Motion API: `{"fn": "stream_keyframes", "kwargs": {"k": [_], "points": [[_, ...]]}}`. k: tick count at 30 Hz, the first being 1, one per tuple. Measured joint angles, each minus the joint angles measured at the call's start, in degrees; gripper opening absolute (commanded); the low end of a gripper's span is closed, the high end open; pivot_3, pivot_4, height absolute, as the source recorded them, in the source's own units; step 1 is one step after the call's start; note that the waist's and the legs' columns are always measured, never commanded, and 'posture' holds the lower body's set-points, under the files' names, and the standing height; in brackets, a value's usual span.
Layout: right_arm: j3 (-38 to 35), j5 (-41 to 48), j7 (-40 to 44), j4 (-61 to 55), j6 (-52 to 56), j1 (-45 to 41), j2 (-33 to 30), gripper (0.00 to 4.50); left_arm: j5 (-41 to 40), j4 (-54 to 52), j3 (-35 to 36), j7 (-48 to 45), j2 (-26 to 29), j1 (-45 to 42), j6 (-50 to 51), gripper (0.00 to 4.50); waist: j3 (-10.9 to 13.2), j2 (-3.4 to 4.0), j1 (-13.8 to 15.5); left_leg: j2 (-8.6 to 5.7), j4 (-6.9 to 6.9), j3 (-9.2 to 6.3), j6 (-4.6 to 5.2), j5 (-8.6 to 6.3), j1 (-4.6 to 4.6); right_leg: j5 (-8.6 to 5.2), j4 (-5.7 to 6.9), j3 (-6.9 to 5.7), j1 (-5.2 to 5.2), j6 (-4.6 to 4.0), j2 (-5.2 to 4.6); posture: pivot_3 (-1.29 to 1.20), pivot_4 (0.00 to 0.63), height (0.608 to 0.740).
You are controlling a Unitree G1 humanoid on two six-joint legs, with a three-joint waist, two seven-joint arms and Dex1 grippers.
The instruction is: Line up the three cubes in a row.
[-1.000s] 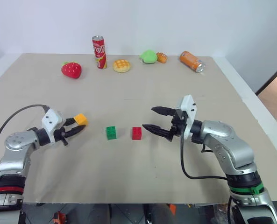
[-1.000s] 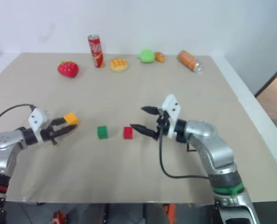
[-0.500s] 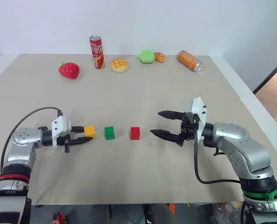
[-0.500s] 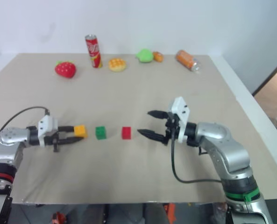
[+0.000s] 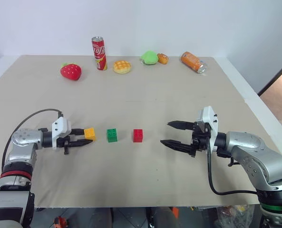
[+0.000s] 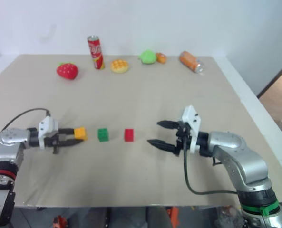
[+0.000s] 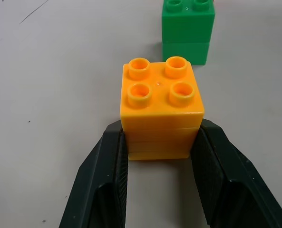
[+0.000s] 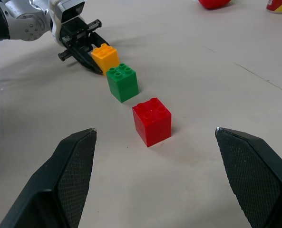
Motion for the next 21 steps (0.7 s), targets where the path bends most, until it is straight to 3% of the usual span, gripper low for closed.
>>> {"fn": "stream_keyframes", "kwargs": {"k": [8,21], "points": [[0.2,-0.1,0.2,0.0,0.0,-0.2,0.0,4.14,-0.9,-2.9,-0.1,-2.7,-0.7,1.9,0.6,1.3,0.0,0.0,0.0,0.0,0.0,-0.01,0.0,0.0,0.01,0.0,0.0,0.0,-0.01,0.0,0.01,0.0,0.15,0.74],[-0.2,0.2,-0.1,-2.4,1.1,1.8,-2.2,4.14,0.4,3.7,-0.6,-5.4,-1.1,-2.4,-2.8,1.3,0.0,0.0,0.0,0.0,0.02,-0.02,0.0,0.0,0.01,0.0,0.02,0.0,0.01,0.0,0.02,0.0,0.15,0.74]]}}
